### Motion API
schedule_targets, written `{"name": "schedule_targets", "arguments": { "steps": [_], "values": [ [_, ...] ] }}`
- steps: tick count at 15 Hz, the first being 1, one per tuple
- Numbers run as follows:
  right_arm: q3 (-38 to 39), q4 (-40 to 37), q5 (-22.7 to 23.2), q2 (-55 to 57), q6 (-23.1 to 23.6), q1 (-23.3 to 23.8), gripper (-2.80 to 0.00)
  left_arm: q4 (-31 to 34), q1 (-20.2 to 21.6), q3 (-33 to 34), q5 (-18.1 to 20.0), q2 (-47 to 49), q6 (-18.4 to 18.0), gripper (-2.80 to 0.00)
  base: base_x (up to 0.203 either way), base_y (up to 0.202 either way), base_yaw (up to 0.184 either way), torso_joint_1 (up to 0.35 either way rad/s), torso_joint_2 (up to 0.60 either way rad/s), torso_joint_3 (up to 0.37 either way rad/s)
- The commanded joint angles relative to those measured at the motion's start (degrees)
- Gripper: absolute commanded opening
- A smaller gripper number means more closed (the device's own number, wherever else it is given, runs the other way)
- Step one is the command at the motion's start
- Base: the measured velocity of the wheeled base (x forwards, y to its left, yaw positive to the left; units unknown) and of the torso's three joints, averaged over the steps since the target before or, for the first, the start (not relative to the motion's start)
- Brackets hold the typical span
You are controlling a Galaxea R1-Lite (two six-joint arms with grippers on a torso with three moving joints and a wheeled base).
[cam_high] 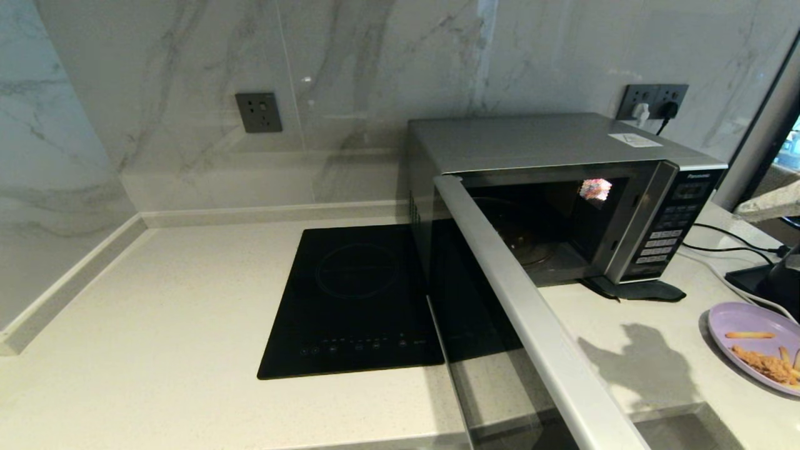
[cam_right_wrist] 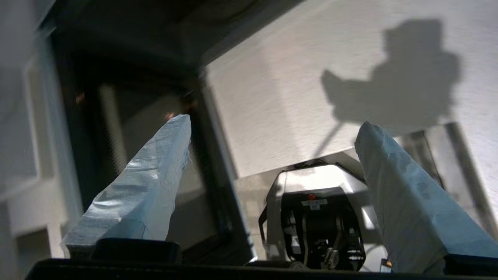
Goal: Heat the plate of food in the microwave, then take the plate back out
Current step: Close the microwave oven
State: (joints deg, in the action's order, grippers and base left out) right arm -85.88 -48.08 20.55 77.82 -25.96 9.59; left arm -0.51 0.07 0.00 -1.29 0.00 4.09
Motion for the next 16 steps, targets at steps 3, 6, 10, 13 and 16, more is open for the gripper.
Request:
{"name": "schedule_targets", "arguments": {
  "steps": [3,6,10,13,16],
  "values": [
    [-2.1,-0.2,0.2,-2.3,-0.3,-11.0,-2.80,0.0,0.0,0.0,0.0,0.1,0.0,-2.80,0.000,0.000,0.000,0.000,0.00,0.000],
    [-3.6,-0.2,0.3,-3.0,-0.6,-20.2,-2.80,0.0,0.0,0.0,0.0,0.1,0.0,-2.80,0.000,0.000,0.000,0.000,0.00,0.000],
    [-10.7,-1.7,0.1,-0.7,-5.1,-34.3,-2.80,0.0,0.0,0.0,0.0,0.1,0.0,-2.80,0.000,0.000,0.000,0.000,0.00,0.000],
    [-24.1,-9.0,-1.8,5.4,-12.9,-42.7,-2.80,0.0,0.0,0.0,0.0,0.1,0.0,-2.80,0.000,0.000,0.000,0.000,0.00,0.000],
    [-27.5,-14.1,-11.8,10.2,-20.8,-56.1,-2.80,0.0,0.0,0.0,0.0,0.1,0.0,-2.80,0.000,0.000,0.000,0.000,0.00,0.000]
  ]
}}
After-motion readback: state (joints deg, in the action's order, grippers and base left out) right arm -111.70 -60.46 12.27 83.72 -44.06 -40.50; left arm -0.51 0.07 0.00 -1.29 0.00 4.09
